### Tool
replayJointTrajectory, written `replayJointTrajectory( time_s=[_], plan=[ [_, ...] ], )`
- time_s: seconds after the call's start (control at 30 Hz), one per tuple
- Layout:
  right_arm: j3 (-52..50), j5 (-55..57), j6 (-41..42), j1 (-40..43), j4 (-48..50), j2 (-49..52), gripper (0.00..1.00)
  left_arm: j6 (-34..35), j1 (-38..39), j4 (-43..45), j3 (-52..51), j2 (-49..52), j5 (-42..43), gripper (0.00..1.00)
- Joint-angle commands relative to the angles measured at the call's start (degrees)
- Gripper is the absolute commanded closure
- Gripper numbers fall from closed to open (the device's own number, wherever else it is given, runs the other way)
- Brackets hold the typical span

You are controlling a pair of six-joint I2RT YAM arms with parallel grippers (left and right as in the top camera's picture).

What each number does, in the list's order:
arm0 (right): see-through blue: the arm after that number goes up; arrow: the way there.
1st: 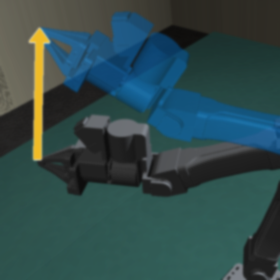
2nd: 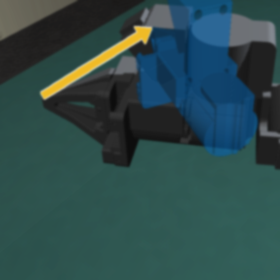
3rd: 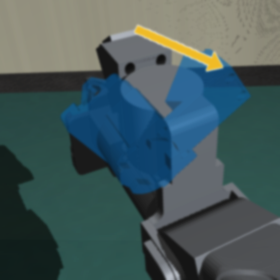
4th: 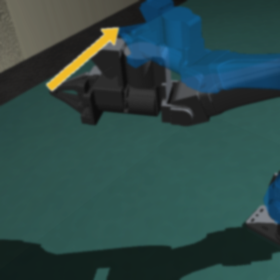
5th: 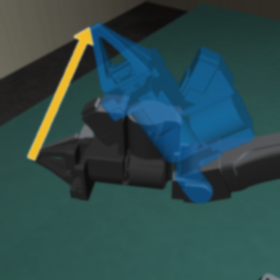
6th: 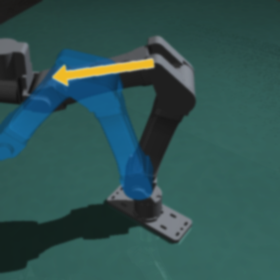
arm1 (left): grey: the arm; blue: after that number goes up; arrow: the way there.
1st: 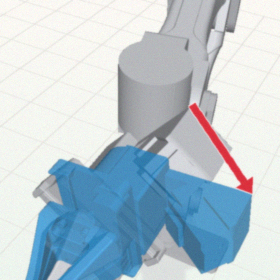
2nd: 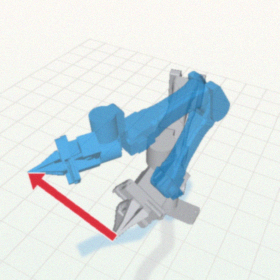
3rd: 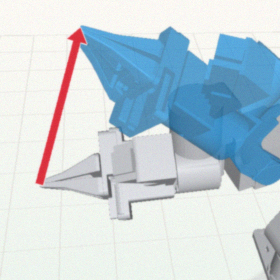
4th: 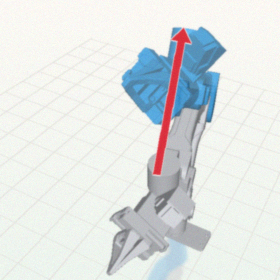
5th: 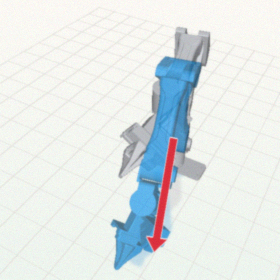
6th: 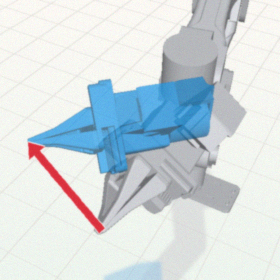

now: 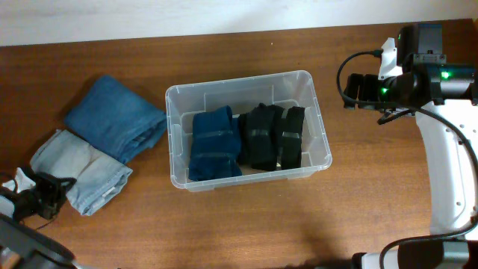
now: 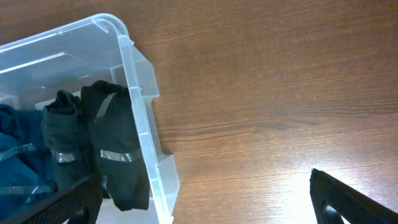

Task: Pack container
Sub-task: 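Grasp the light-blue folded jeans with the left gripper and lift, then lay the light-blue jeans flat in the bin's right half, release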

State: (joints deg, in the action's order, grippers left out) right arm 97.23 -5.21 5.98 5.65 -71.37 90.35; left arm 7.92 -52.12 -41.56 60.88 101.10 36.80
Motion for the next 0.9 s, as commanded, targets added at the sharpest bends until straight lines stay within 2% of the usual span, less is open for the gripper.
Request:
replayJointTrajectory(
  time_s=[0.0, 0.13, 0.23, 0.33, 0.37, 0.53, 0.7, 0.87],
  plan=[
    [-0.31, -0.55, -0.17, 0.26, -0.04, -0.24, 0.01, -0.63, 1.01, -0.24, 0.83, -14.67, 11.63, 1.00],
    [-0.17, 0.92, -0.15, 0.46, -0.04, -1.44, 0.01, 4.92, 4.76, -0.13, 2.08, -27.41, 14.58, 1.00],
    [-0.15, 5.18, 0.52, 0.85, 0.02, -2.91, 0.01, 8.81, 11.43, 1.70, 2.67, -34.84, 14.62, 0.99],
    [-0.15, 6.45, 2.56, 3.08, -0.04, -4.79, 0.01, 13.49, 23.76, 6.32, 2.67, -40.57, 10.80, 0.99],
    [-0.15, 6.38, 3.17, 5.07, -0.33, -5.84, 0.01, 15.28, 30.58, 7.39, 2.67, -41.68, 6.95, 1.00],
    [-0.15, 6.08, 3.54, 10.49, -1.44, -8.57, 0.01, 17.73, 53.86, 13.03, 2.67, -39.50, -3.61, 1.00],
    [-0.15, 5.73, 3.52, 11.89, -1.79, -9.75, 0.01, 22.49, 72.87, 22.51, 2.67, -31.69, -14.08, 0.99],
    [-0.15, 5.70, 3.54, 11.89, -2.45, -9.73, 0.01, 24.68, 83.56, 30.84, 2.67, -21.79, -17.79, 0.99]
  ],
)
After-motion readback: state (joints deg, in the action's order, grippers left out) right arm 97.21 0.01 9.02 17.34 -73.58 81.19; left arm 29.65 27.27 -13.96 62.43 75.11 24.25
